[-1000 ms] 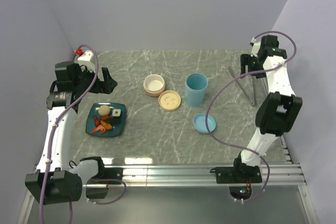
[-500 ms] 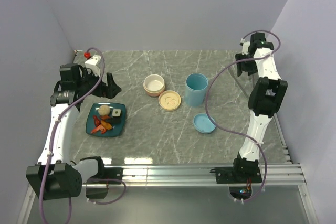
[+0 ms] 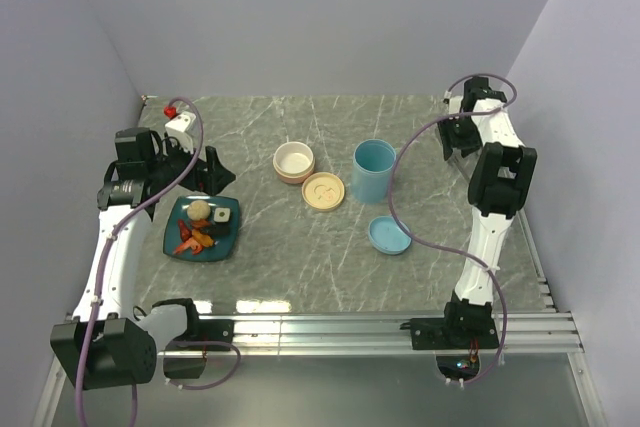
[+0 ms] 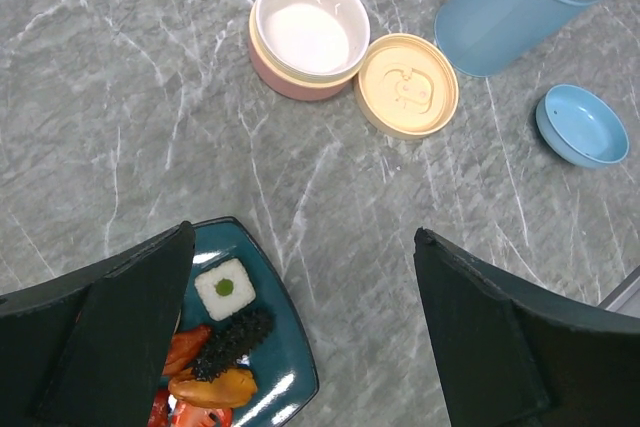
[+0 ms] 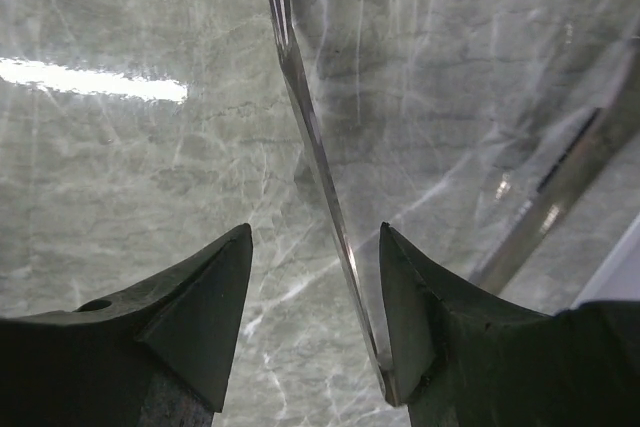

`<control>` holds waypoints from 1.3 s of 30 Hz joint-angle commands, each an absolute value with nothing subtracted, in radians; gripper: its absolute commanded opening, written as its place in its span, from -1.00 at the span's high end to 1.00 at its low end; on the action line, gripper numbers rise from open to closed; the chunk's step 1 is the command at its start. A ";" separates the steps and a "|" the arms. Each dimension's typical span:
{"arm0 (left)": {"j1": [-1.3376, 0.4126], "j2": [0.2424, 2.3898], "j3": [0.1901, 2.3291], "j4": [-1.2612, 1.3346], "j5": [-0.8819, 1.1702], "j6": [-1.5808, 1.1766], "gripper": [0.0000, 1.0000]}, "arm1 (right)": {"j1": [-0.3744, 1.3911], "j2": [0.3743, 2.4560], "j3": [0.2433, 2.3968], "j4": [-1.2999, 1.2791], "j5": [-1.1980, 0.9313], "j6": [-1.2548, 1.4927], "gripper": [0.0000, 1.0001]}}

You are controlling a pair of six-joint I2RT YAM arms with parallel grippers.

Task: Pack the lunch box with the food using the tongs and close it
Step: Grab the clamp with the right arm

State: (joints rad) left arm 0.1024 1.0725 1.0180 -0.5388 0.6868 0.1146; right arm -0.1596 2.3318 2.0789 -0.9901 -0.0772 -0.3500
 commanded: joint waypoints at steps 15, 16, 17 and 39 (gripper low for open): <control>0.103 1.117 1.089 -0.563 0.650 0.034 -0.99 | -0.193 2.401 2.088 -0.936 -0.140 -0.368 0.16; 0.103 1.117 1.088 -0.566 0.647 0.035 -0.99 | -0.195 2.404 2.088 -0.934 -0.137 -0.370 0.18; 0.103 1.118 1.091 -0.569 0.647 0.035 -0.99 | -0.198 2.413 2.089 -0.931 -0.137 -0.371 0.26; 0.103 1.031 1.130 -0.443 0.818 0.029 -0.99 | -0.207 1.901 2.100 -1.043 -0.655 -0.301 1.00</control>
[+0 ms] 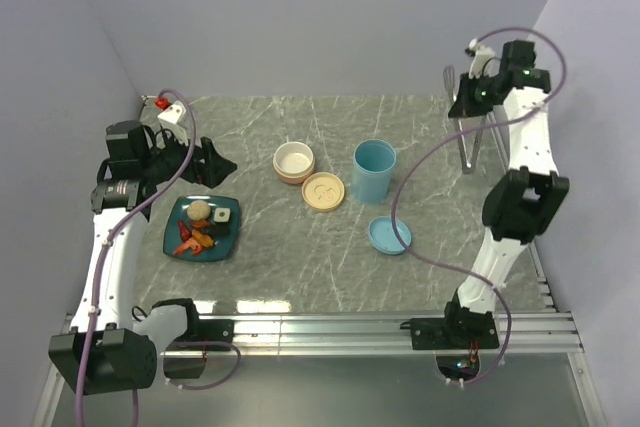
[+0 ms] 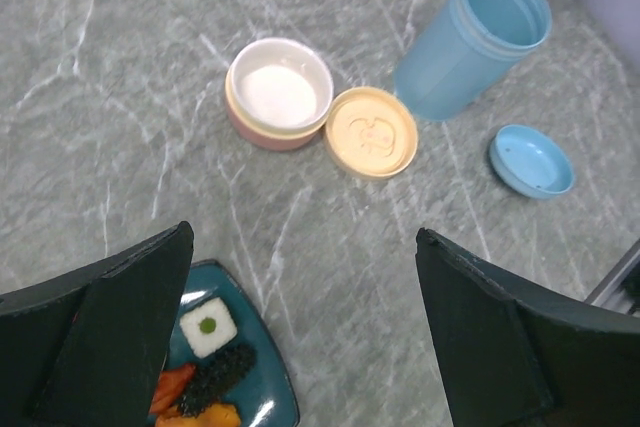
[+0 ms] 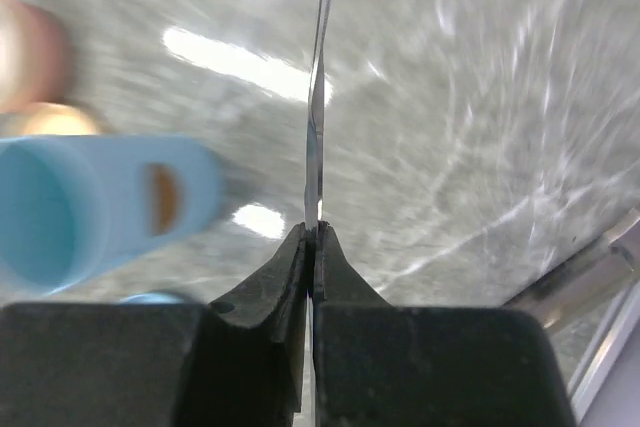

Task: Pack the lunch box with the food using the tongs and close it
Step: Grab the clamp with the right arm, then pass the clamp from the right arm to the left

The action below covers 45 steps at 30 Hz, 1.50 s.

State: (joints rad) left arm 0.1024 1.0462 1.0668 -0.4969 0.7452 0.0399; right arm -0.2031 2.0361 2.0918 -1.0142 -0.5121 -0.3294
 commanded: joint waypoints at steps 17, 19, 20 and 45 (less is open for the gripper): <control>0.100 0.910 1.005 0.294 1.038 -0.627 -0.99 | -0.017 1.372 1.673 0.111 -1.100 0.654 1.00; 0.081 0.899 0.954 0.459 1.008 -0.748 -0.99 | 0.035 1.365 1.634 0.283 -1.083 0.788 1.00; 0.072 0.902 0.947 0.489 0.990 -0.774 -0.99 | 0.079 1.385 1.628 0.402 -1.075 0.904 1.00; -0.449 1.085 0.927 0.761 0.841 -0.986 -0.99 | 0.500 1.545 1.690 0.704 -0.977 1.112 1.00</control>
State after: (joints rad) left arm -0.4290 1.0847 0.9016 0.7288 0.8474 -1.0069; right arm 0.4862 1.5436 1.6615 0.6506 -1.0088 1.1320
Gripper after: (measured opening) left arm 0.995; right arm 0.036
